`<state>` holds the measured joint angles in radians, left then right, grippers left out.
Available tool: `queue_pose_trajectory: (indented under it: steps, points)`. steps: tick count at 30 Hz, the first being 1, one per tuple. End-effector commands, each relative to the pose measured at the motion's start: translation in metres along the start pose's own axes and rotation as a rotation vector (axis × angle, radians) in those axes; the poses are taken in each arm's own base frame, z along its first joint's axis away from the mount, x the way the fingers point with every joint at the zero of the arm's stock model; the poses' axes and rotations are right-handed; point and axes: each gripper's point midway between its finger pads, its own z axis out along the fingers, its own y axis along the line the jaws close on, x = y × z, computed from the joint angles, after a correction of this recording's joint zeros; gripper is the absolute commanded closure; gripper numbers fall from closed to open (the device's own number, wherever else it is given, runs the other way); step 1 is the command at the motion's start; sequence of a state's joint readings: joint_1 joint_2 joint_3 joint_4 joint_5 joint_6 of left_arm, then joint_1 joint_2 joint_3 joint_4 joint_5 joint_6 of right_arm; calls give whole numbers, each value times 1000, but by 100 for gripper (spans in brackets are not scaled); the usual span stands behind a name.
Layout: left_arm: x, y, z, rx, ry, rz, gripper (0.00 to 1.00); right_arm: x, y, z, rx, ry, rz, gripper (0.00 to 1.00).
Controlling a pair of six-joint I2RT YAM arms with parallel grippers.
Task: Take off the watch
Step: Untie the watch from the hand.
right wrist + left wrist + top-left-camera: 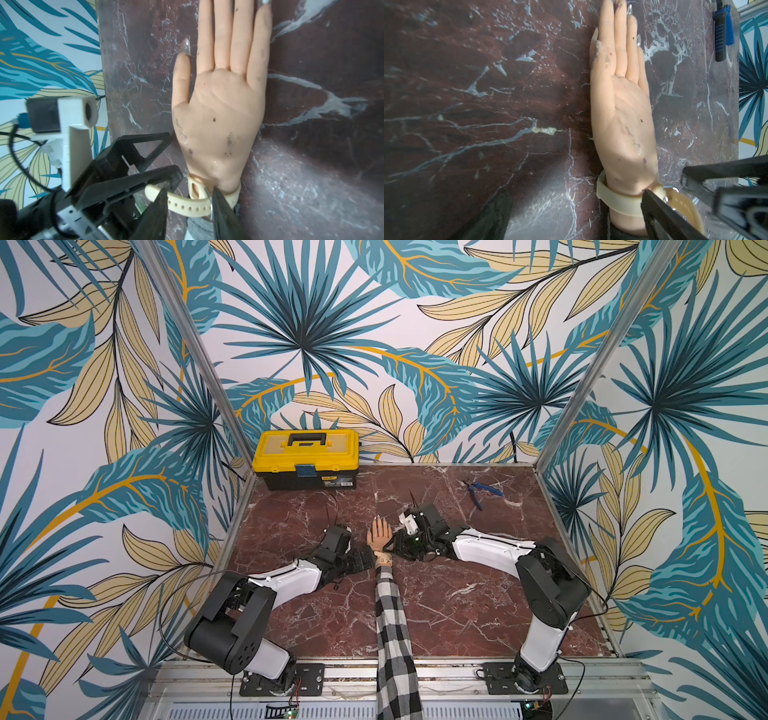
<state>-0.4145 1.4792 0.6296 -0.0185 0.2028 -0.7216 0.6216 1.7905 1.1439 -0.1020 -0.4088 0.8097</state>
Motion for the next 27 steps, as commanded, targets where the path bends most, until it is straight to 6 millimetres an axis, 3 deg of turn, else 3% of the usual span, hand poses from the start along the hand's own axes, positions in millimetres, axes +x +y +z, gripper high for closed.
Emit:
queue_pose_trajectory:
  steps: [1,7,15,22,27]
  points:
    - [8,30,-8,-72,21,-43,1,-4,-7,-31,128,-49,-54,54]
    - [-6,33,-17,-47,-7,-72,1,8,-13,-41,367,26,-180,43]
    - [-5,33,-17,-41,-2,-83,1,11,5,-24,613,78,-363,30]
    - [-4,35,-17,-44,0,-84,1,14,10,-7,756,106,-493,29]
    - [-3,35,-16,-45,4,-85,1,14,0,0,820,111,-522,31]
